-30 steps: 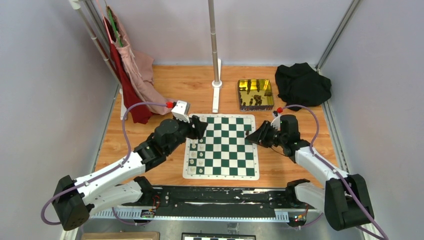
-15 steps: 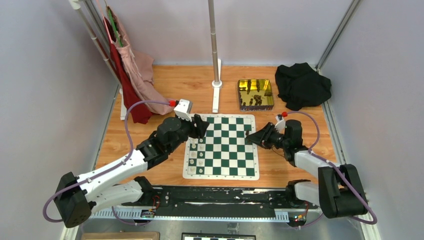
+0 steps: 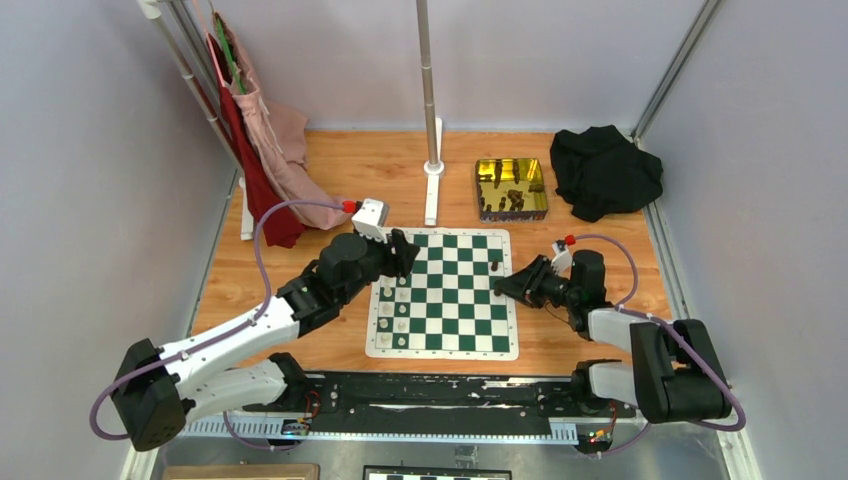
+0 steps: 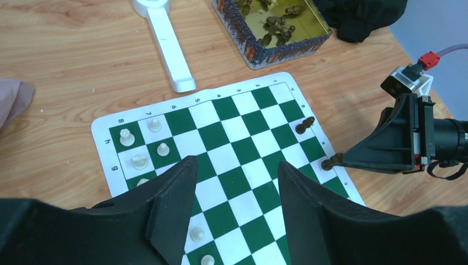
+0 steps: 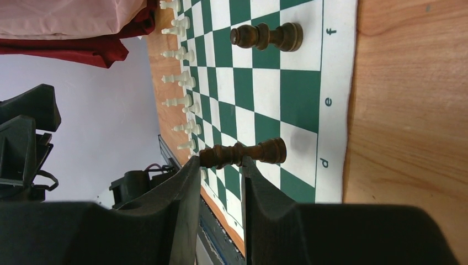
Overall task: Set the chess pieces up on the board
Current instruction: Place the chess piece on the chessboard.
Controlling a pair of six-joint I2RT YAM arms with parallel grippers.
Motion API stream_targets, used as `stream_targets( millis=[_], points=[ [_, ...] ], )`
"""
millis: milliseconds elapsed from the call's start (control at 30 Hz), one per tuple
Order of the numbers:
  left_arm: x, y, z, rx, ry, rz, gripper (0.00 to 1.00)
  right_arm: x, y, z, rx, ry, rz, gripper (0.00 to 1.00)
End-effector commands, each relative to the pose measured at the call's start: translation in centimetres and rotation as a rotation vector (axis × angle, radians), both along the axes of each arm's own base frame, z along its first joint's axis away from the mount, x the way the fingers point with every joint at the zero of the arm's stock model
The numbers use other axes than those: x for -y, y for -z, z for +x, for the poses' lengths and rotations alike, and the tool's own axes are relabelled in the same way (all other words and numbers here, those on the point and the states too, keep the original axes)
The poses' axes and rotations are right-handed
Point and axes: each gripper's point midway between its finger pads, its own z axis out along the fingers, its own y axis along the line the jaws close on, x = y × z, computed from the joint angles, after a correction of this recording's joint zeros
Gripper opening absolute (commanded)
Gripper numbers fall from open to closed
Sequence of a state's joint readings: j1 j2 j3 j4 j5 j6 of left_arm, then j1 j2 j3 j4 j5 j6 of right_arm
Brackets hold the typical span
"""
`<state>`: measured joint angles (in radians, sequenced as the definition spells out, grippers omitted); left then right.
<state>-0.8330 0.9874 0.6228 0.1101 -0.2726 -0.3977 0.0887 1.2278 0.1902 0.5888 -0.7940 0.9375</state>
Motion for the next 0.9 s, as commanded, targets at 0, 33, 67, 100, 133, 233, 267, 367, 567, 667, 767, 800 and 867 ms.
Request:
stream_targets(
  millis=[0, 33, 67, 100, 133, 233, 267, 367, 567, 667, 767, 800, 867],
  points=[
    [0.7, -1.6, 0.2, 0.022, 0.005, -0.029, 0.6, 0.2, 0.0, -0.2, 0.014, -0.002, 0.021, 0.0],
    [0.8, -1.5, 0.3, 0.02, 0.005, -0.026, 0.6, 0.2, 0.1, -0.3, 0.01, -0.002, 0.021, 0.0],
    [0.8, -1.5, 0.2, 0.019, 0.006, -0.026, 0.6, 0.3, 0.2, -0.3, 0.009, 0.0, 0.02, 0.0],
    [0.8, -1.4, 0.2, 0.018, 0.006, -0.025, 0.6, 0.2, 0.3, -0.3, 0.009, -0.002, 0.021, 0.0],
    [0.8, -1.4, 0.2, 0.017, 0.005, -0.025, 0.6, 0.2, 0.4, -0.4, 0.006, -0.002, 0.022, 0.0],
    [0.9, -1.3, 0.2, 0.016, 0.006, -0.022, 0.6, 0.3, 0.7, -0.7, 0.0, -0.001, 0.023, 0.01],
    [0.9, -1.3, 0.2, 0.016, 0.006, -0.022, 0.6, 0.3, 0.8, -0.8, -0.004, 0.001, 0.022, 0.01],
    [1.0, -1.2, 0.3, 0.013, 0.006, -0.019, 0.6, 0.4, 1.0, -0.9, -0.008, 0.004, 0.023, 0.01],
    [1.3, -0.9, 0.3, 0.007, 0.007, -0.013, 0.6, 0.5, 1.4, -1.1, -0.017, 0.009, 0.023, 0.05],
    [1.3, -0.9, 0.3, 0.007, 0.007, -0.012, 0.61, 0.7, 1.6, -1.2, -0.016, 0.012, 0.016, 0.13],
    [1.4, -0.8, 0.4, 0.004, 0.008, -0.009, 0.6, 0.9, 1.5, -1.2, -0.013, 0.017, 0.01, 0.24],
    [1.5, -0.8, 0.4, 0.003, 0.008, -0.009, 0.61, 0.9, 1.5, -1.2, -0.013, 0.019, 0.01, 0.28],
    [1.6, -0.7, 0.4, 0.0, 0.009, -0.008, 0.61, 1.0, 1.5, -1.2, -0.011, 0.021, 0.009, 0.31]
  ],
)
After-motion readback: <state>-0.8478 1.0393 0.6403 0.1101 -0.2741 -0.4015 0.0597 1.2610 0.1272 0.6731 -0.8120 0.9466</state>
